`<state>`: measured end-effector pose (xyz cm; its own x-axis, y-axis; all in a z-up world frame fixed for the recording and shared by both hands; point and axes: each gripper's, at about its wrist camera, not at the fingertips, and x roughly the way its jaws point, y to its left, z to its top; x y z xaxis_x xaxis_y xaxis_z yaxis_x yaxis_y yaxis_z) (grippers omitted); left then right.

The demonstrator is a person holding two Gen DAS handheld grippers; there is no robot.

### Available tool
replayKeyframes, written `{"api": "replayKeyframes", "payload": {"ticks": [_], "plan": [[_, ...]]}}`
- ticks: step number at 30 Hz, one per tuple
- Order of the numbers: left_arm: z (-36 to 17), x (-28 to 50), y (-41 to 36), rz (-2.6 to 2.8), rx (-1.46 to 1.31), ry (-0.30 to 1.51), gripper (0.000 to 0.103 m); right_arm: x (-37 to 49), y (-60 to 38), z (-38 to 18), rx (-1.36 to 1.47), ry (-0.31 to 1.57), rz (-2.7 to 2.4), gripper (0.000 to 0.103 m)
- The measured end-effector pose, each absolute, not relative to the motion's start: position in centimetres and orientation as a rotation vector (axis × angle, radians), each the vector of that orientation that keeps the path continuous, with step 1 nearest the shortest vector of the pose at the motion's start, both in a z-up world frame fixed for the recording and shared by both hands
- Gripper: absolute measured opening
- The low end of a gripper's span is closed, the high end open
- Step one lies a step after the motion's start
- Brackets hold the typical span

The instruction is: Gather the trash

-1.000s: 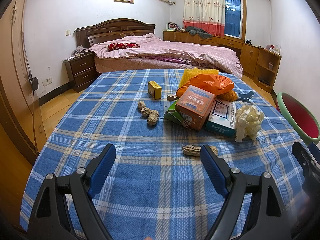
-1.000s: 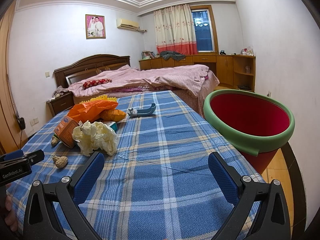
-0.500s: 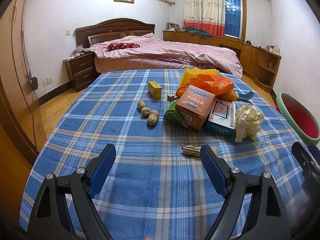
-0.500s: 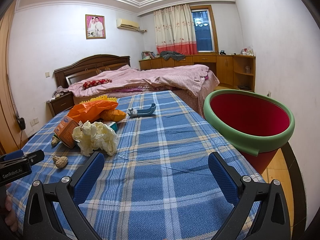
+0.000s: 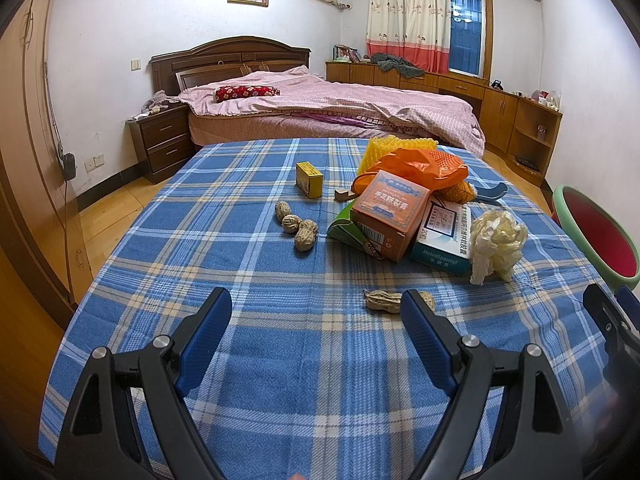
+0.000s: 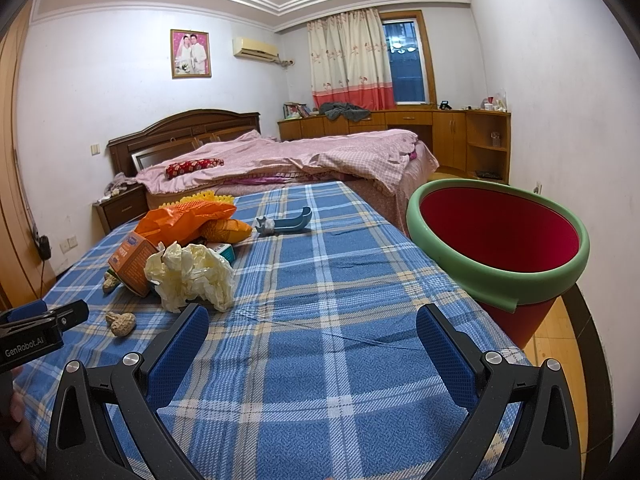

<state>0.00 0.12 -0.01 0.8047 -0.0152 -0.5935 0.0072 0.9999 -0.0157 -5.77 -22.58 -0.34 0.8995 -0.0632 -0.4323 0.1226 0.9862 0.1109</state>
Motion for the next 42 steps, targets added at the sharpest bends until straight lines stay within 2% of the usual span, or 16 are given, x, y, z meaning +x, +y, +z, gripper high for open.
{"api": "replayKeyframes", "payload": {"ticks": [25,42], "plan": [[-0.1,0.1,-0.1,-0.004,-0.014,0.648,0.087,-5.7,-22.7,-0.2,0.139,0.445,-0.093,0.103],[2.0,5.5,-2.4,-0.173,-0.018,0.738,0.087,-4.9,-24.9,1.2,0.216,0.492,-0.051,0.103]]}}
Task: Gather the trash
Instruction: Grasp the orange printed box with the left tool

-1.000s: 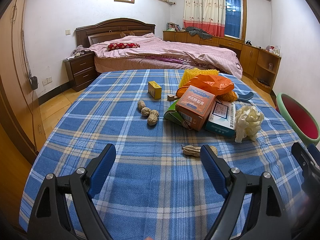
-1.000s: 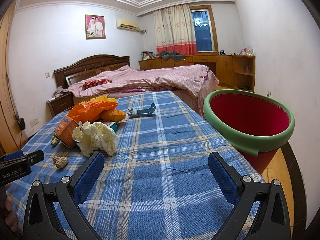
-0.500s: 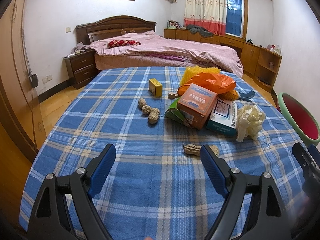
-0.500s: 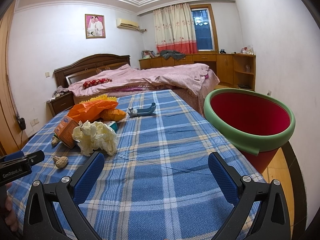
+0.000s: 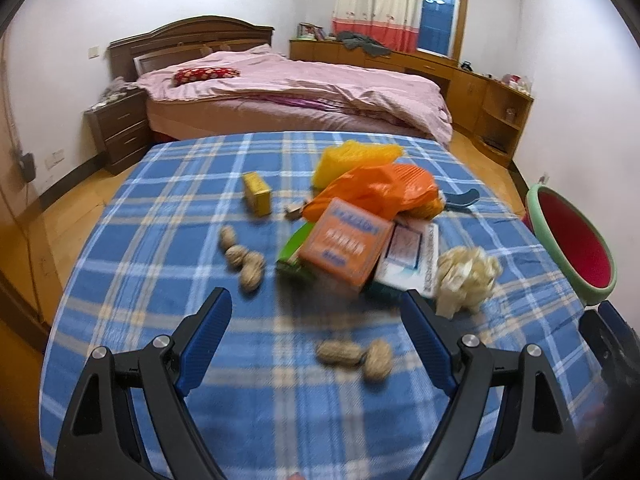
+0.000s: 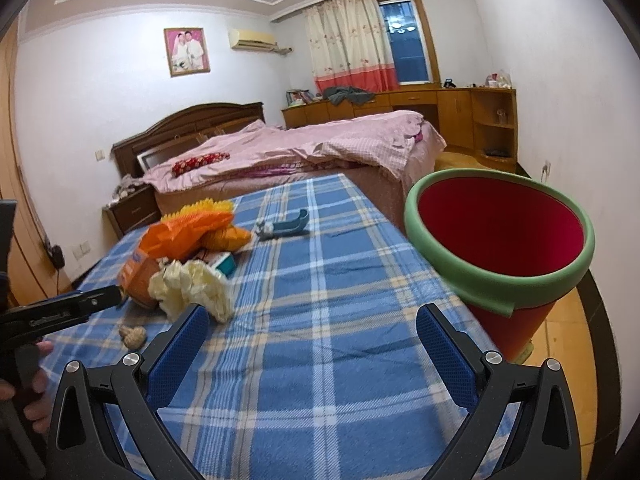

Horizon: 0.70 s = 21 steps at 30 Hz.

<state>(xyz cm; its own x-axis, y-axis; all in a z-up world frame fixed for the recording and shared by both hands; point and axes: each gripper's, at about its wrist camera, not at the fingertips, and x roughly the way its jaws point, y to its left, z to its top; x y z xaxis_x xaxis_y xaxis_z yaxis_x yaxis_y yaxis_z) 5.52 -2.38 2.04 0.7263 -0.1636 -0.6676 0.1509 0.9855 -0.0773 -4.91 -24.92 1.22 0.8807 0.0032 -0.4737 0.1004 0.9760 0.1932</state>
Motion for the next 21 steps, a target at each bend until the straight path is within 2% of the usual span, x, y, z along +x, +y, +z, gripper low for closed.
{"api": "replayKeyframes", "payload": {"ticks": [2,6,11,13,14,21], "plan": [[2.1,6.6,-3.0,-0.189,-0.003,0.748,0.087,-4.8,-25.4,1.5,0.237,0.496,-0.053,0.103],[1.7,8.3,-3.9,-0.218,0.020,0.768,0.073,-4.4,-26.1,1.6,0.264,0.532,-0.042,0.103],[0.9,10.1,-4.5,-0.237,0.046,0.810,0.070,-3.9,-26.4,1.5,0.254,0.559,-0.049,0.103],[0.7,10.5,-4.5,-0.245,0.050,0.812,0.063,-3.6,-26.5,1.5,0.263,0.568,-0.043,0.103],[0.7,10.5,-4.3,-0.248,0.051,0.812,0.055,-3.5,-26.6,1.5,0.267,0.573,-0.041,0.103],[1.6,9.7,-3.2,-0.302,-0.008,0.776,0.055,-2.9,-26.2,1.9,0.253,0.588,-0.028,0.103]]}}
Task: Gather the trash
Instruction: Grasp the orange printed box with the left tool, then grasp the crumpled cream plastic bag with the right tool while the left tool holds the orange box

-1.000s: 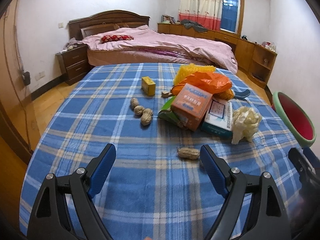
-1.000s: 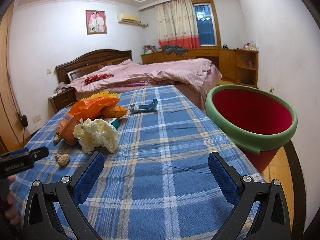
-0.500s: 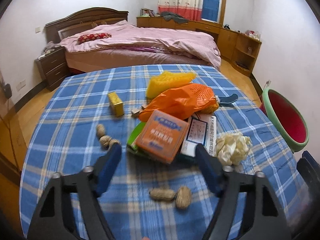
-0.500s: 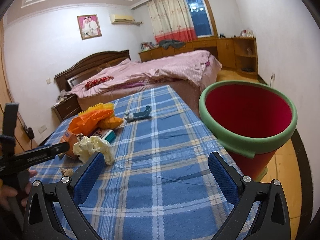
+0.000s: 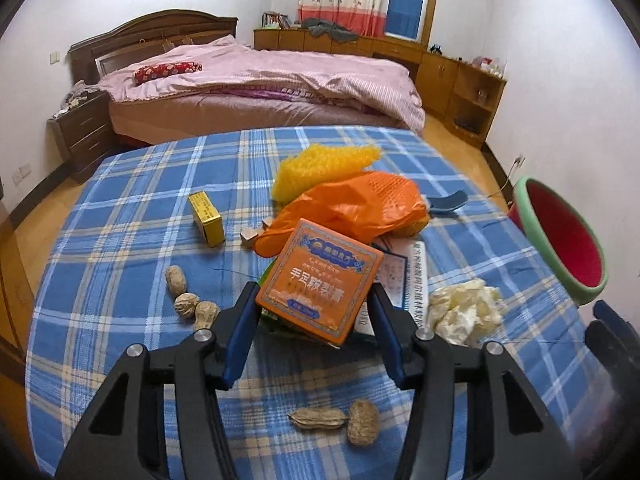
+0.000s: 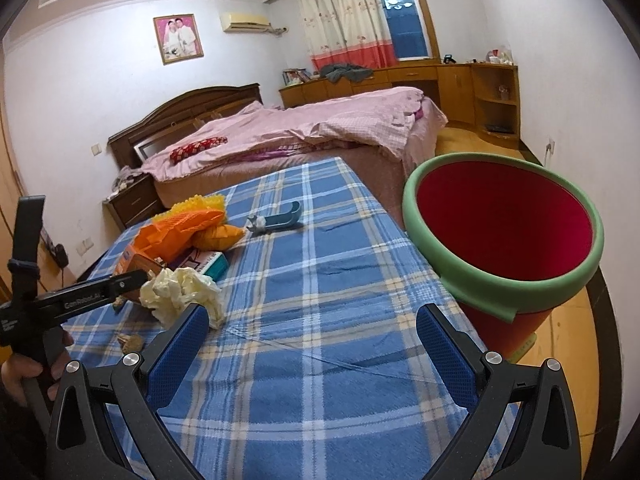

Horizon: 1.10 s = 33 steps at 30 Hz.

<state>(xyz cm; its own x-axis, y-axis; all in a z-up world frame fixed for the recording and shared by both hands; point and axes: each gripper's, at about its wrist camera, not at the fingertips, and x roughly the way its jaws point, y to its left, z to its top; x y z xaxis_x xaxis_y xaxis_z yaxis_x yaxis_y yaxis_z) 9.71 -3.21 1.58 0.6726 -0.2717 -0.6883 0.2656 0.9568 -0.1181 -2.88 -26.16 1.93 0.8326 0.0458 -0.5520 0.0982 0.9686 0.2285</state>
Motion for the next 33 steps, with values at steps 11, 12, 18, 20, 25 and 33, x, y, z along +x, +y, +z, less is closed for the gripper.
{"api": "replayKeyframes", "payload": {"ticks": [11,12,18,20,25,33], "plan": [[3.4,6.9,0.1,-0.223,-0.083,0.723,0.055,-0.5,-23.5,3.1,0.252,0.628,0.036,0.103],[3.3,6.7,0.4,-0.213,-0.089,0.724,0.055,-0.2,-23.3,3.1,0.249,0.634,0.044,0.103],[2.8,6.1,2.2,-0.153,-0.133,0.733,0.055,1.4,-20.4,2.9,0.218,0.670,0.122,0.103],[2.6,5.9,2.7,-0.144,-0.143,0.736,0.055,2.1,-19.4,2.6,0.202,0.687,0.141,0.103],[2.3,5.7,3.7,-0.131,-0.164,0.740,0.055,3.7,-17.7,1.4,0.184,0.749,0.165,0.103],[2.3,5.5,4.2,-0.135,-0.180,0.730,0.055,4.9,-17.5,0.4,0.189,0.793,0.138,0.093]]}}
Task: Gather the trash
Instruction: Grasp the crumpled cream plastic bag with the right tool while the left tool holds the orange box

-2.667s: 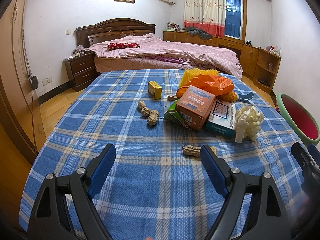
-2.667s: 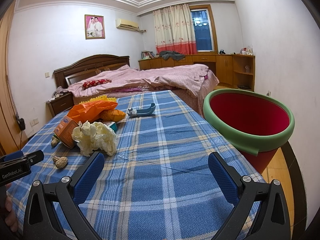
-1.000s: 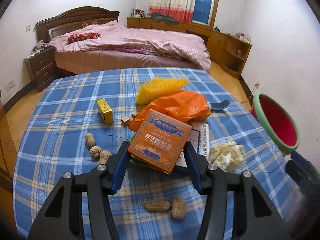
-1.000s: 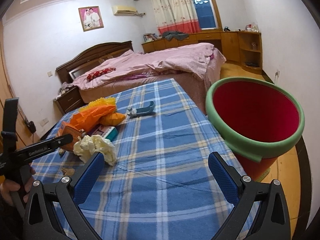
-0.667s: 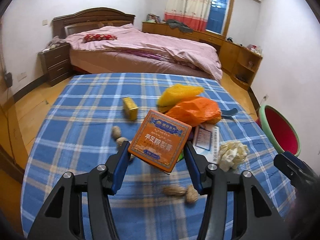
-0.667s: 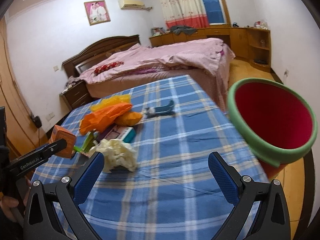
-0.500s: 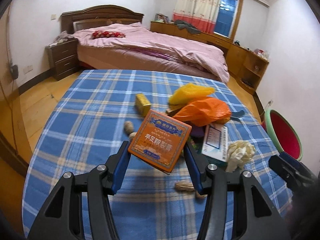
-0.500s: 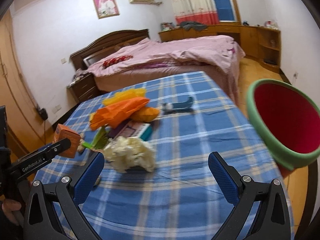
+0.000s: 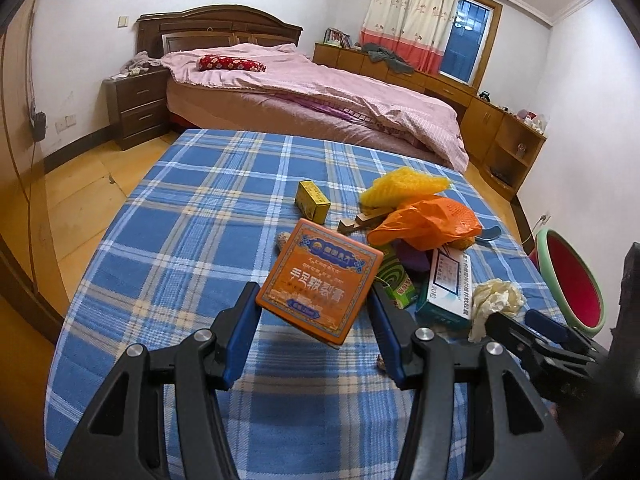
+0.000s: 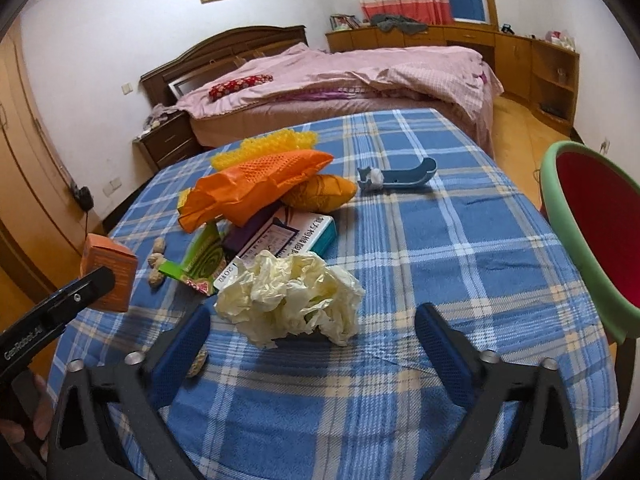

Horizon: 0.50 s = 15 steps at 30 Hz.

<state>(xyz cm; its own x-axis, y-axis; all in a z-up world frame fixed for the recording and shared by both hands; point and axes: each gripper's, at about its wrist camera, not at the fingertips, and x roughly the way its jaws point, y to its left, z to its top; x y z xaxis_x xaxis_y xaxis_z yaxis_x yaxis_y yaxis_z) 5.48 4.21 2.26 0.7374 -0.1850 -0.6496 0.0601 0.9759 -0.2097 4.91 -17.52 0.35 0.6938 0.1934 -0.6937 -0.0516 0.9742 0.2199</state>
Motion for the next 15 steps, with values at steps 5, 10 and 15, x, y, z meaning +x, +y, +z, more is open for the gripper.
{"api": "replayKeyframes", "payload": {"ticks": [5,10,15], "plan": [[2.44,5.23,3.84,-0.145,-0.180,0.727,0.055,5.10,-17.60,-0.34,0.199,0.826,0.145,0.041],[2.70,5.08,3.69,-0.150,-0.180,0.724,0.055,4.81,-17.84,-0.58,0.193,0.832,0.149,0.016],[3.26,4.67,3.33,-0.155,-0.174,0.712,0.055,4.23,-18.45,-0.08,0.204,0.816,0.158,0.009]]}}
